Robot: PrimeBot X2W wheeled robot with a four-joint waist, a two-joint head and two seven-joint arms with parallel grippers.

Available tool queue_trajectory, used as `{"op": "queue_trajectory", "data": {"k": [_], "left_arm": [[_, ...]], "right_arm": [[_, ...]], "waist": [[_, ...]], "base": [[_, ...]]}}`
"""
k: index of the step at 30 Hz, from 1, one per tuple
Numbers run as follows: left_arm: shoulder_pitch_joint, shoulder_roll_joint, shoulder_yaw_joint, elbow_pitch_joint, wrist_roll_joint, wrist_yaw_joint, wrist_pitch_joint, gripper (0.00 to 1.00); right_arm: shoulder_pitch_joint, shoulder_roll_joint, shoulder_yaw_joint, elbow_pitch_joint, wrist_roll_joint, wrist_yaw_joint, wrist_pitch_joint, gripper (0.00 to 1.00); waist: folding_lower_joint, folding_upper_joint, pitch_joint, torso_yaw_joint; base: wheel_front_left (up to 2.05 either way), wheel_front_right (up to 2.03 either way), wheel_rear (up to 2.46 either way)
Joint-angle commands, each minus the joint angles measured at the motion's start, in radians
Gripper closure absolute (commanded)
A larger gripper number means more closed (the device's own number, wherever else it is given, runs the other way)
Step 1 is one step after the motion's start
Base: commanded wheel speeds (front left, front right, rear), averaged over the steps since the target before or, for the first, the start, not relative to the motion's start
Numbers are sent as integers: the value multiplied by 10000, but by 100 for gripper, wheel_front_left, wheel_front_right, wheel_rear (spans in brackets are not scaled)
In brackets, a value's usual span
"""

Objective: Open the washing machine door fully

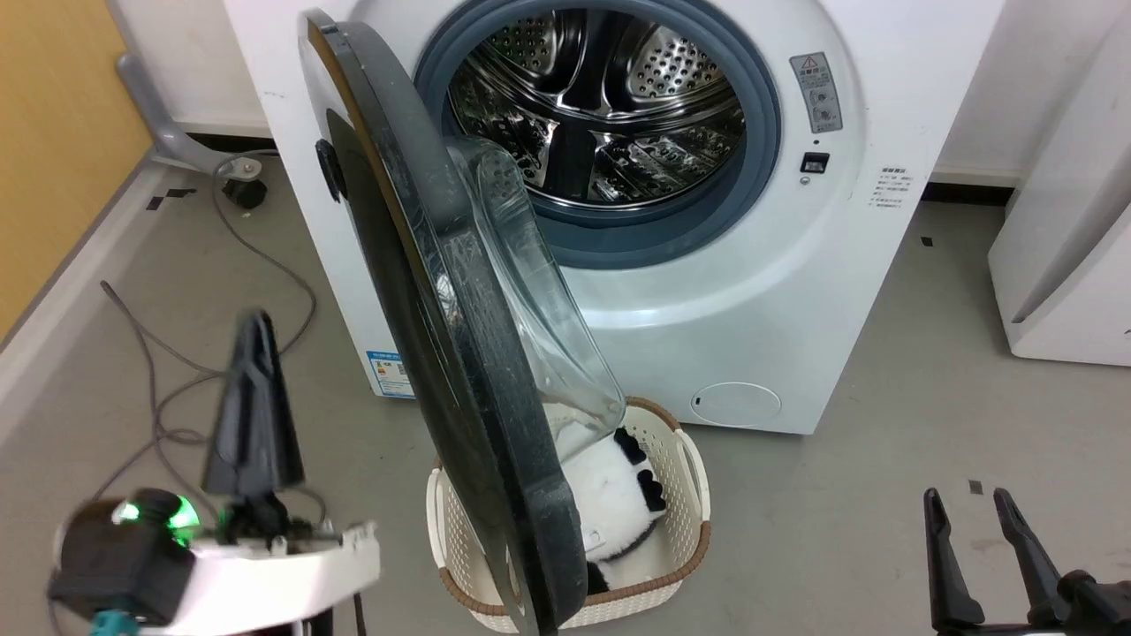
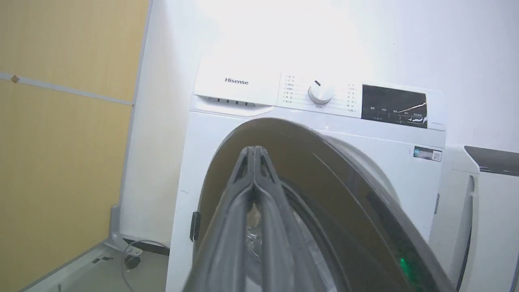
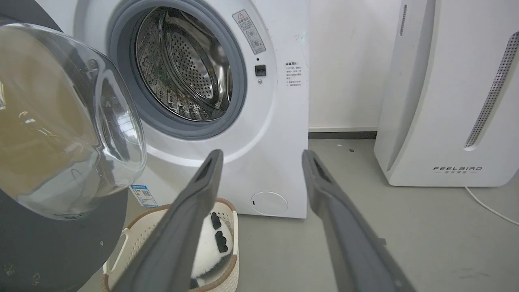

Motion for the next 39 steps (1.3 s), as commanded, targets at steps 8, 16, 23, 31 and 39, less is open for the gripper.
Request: {"op": "queue_trajectory", "data": {"k": [8,16,23,31,39], "left_arm": [[-864,16,-1051,-1120,396,-17,-42,100],[-625,16,-2796,-1130,611,-243,1147,100],[27,16,-4284,-536,110,-145,2825,100],[563,26,-4867,335,-174,181,3939,100],[566,199,-4471,887,-185,486,4000,100]], "right_arm": [[-171,48,100,246,182,6,-132,0],[-292,48,128,461,324,6,-188,0],[-389,49,152,689,418,6,-236,0],[-518,49,243,889,476,6,-271,0],[-482,49,202,981,498,6,-286,0]], "waist": [[0,-1,101,-86],[0,-1,134,-128],[0,-1,162,-77],[0,-1,177,-2],[0,-1,152,212]], "base": [[0,0,0],[0,0,0],[0,0,0],[0,0,0],[0,0,0]]}}
